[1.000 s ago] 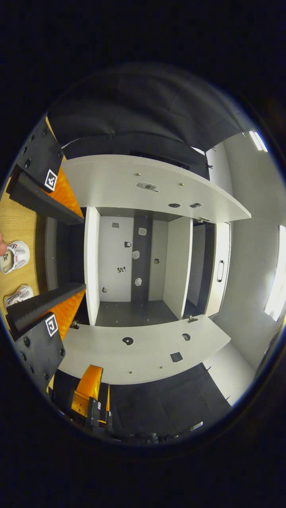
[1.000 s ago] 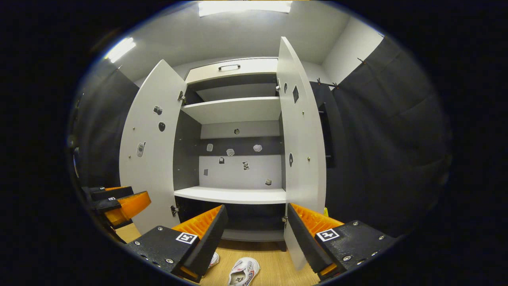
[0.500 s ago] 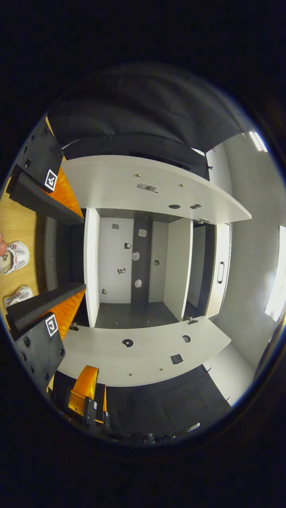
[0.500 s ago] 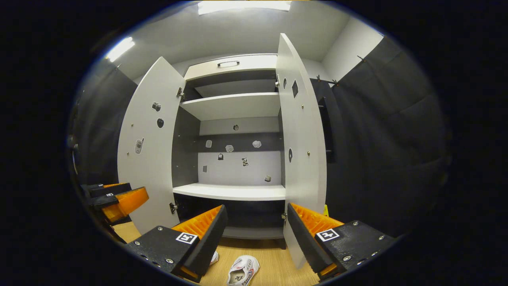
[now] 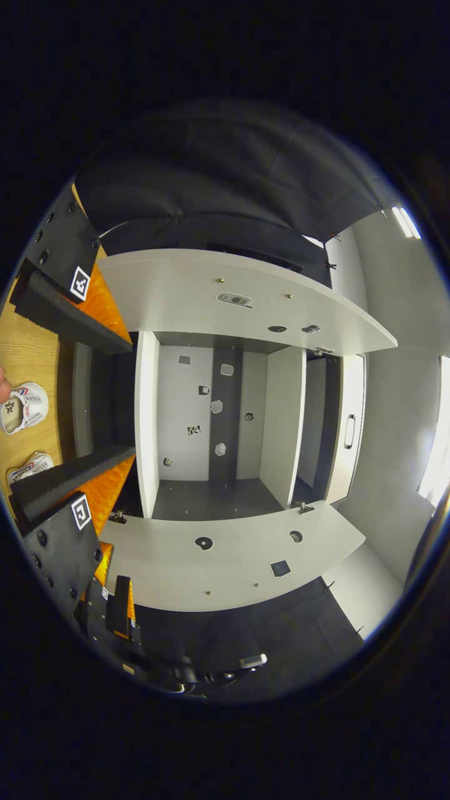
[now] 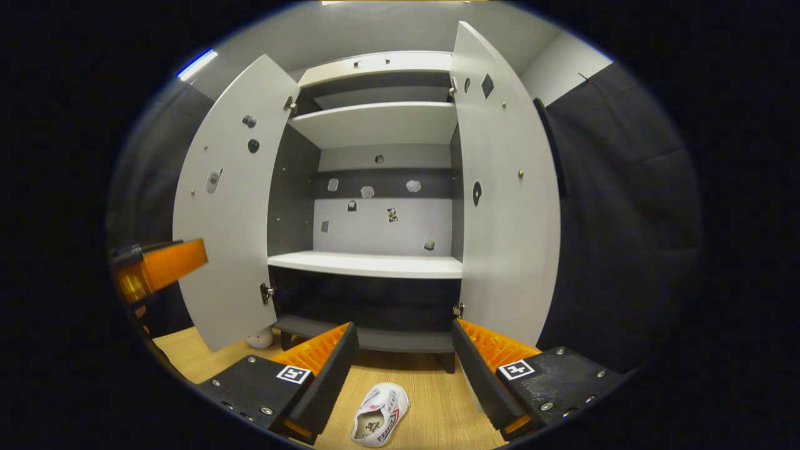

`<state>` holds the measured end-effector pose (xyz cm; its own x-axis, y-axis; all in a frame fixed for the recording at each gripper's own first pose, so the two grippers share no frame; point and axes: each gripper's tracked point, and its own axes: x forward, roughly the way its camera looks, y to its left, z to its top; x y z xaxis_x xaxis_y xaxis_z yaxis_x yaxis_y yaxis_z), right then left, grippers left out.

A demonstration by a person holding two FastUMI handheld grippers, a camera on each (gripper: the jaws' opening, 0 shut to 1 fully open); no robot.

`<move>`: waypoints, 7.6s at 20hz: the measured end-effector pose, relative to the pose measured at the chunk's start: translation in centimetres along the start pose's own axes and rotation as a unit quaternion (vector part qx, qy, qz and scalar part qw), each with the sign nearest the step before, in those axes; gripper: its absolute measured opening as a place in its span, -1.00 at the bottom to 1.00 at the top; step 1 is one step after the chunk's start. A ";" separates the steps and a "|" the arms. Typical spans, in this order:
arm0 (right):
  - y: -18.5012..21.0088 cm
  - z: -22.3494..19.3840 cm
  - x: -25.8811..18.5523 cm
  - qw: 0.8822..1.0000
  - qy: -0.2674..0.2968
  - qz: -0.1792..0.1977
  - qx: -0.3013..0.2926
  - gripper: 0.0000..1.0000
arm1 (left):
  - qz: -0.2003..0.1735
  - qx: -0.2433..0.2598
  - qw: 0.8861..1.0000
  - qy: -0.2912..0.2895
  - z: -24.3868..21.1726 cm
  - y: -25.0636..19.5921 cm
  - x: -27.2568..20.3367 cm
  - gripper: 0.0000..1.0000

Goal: Grab one shoe with the right hand and put it into the shoe cabinet, grab the other shoe with the left hand and put it into the shoe cabinet; then close the right door with the right hand and the left door with the left hand.

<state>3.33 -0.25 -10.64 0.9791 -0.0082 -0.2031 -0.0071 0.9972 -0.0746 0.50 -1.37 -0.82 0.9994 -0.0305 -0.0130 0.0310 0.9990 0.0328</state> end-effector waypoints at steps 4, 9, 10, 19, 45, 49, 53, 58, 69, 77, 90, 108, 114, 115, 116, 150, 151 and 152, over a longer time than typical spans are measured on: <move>0.7 -7.7 1.8 0.997 0.076 0.007 -0.005 0.87 | 0.005 -0.002 1.000 0.001 0.0 0.3 -0.4 0.93; 0.7 -15.4 2.7 0.988 0.151 0.002 -0.028 0.87 | 0.011 -0.003 1.000 0.009 -0.5 0.8 -1.0 0.93; 0.6 -16.8 2.7 0.986 0.166 0.002 -0.035 0.87 | 0.012 -0.004 1.000 0.010 -0.6 0.9 -1.0 0.93; 0.2 -24.3 4.6 0.968 0.242 -0.008 -0.061 0.84 | 0.016 -0.009 1.000 0.014 -0.7 1.4 -1.4 0.92; -0.9 -18.5 9.1 0.984 0.176 -0.029 0.008 -0.97 | 0.011 -0.003 0.999 0.034 -1.7 -0.1 -2.4 0.93; 0.3 -11.5 7.1 0.990 0.139 -0.015 0.014 -0.97 | 0.005 -0.010 1.000 0.029 -1.9 -0.1 -2.3 0.92; 1.6 -3.8 5.1 0.995 0.098 0.001 0.014 -0.98 | 0.006 -0.010 1.000 0.022 -2.0 0.5 -2.2 0.93; 2.9 7.6 7.1 0.999 0.048 -0.003 0.017 -0.97 | 0.007 -0.003 1.000 0.019 -2.3 1.3 -2.3 0.93; -2.5 18.8 27.0 0.993 0.051 -0.109 0.004 -0.98 | 0.000 -0.010 1.000 0.030 -2.9 1.0 -3.2 0.93; -5.5 14.6 34.3 0.978 0.113 -0.167 -0.051 -0.97 | 0.028 -0.002 0.999 0.033 -2.9 3.2 -2.9 0.96; -4.3 10.0 36.3 0.967 0.196 -0.153 -0.051 -0.89 | 0.036 0.000 0.999 0.036 -3.2 3.8 -2.7 0.93; -1.5 19.6 26.0 0.995 0.086 -0.053 -0.008 0.56 | -0.019 -0.008 1.000 0.024 -2.6 0.1 -2.1 0.93; 1.7 24.1 18.5 1.000 -0.004 0.002 0.006 0.84 | -0.029 -0.013 0.999 0.032 -2.9 -0.7 -2.6 0.92; 2.0 24.5 17.2 1.000 -0.017 0.008 0.009 0.85 | -0.030 -0.013 0.999 0.031 -2.8 -0.8 -2.6 0.92; 2.1 24.8 15.6 0.999 -0.029 0.012 0.012 0.85 | -0.030 -0.013 0.999 0.031 -2.7 -0.9 -2.6 0.93; -1.0 8.0 -5.4 0.994 -0.097 -0.044 -0.004 0.87 | -0.047 -0.062 0.946 0.314 -23.0 -0.3 -2.4 0.94; -1.1 7.8 -5.5 0.994 -0.094 -0.046 -0.005 0.86 | -0.041 -0.057 0.940 0.332 -25.0 0.5 -2.4 0.94; -1.2 7.5 -5.5 0.995 -0.090 -0.047 -0.004 0.86 | -0.034 -0.050 0.934 0.351 -26.9 1.0 -2.6 0.94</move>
<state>-0.48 -0.81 -2.10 0.9960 -0.0874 -0.0158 0.0856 0.9920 -0.0923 -2.36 0.62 -27.63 0.7397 -0.1010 -0.6653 0.0583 0.9946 -0.0861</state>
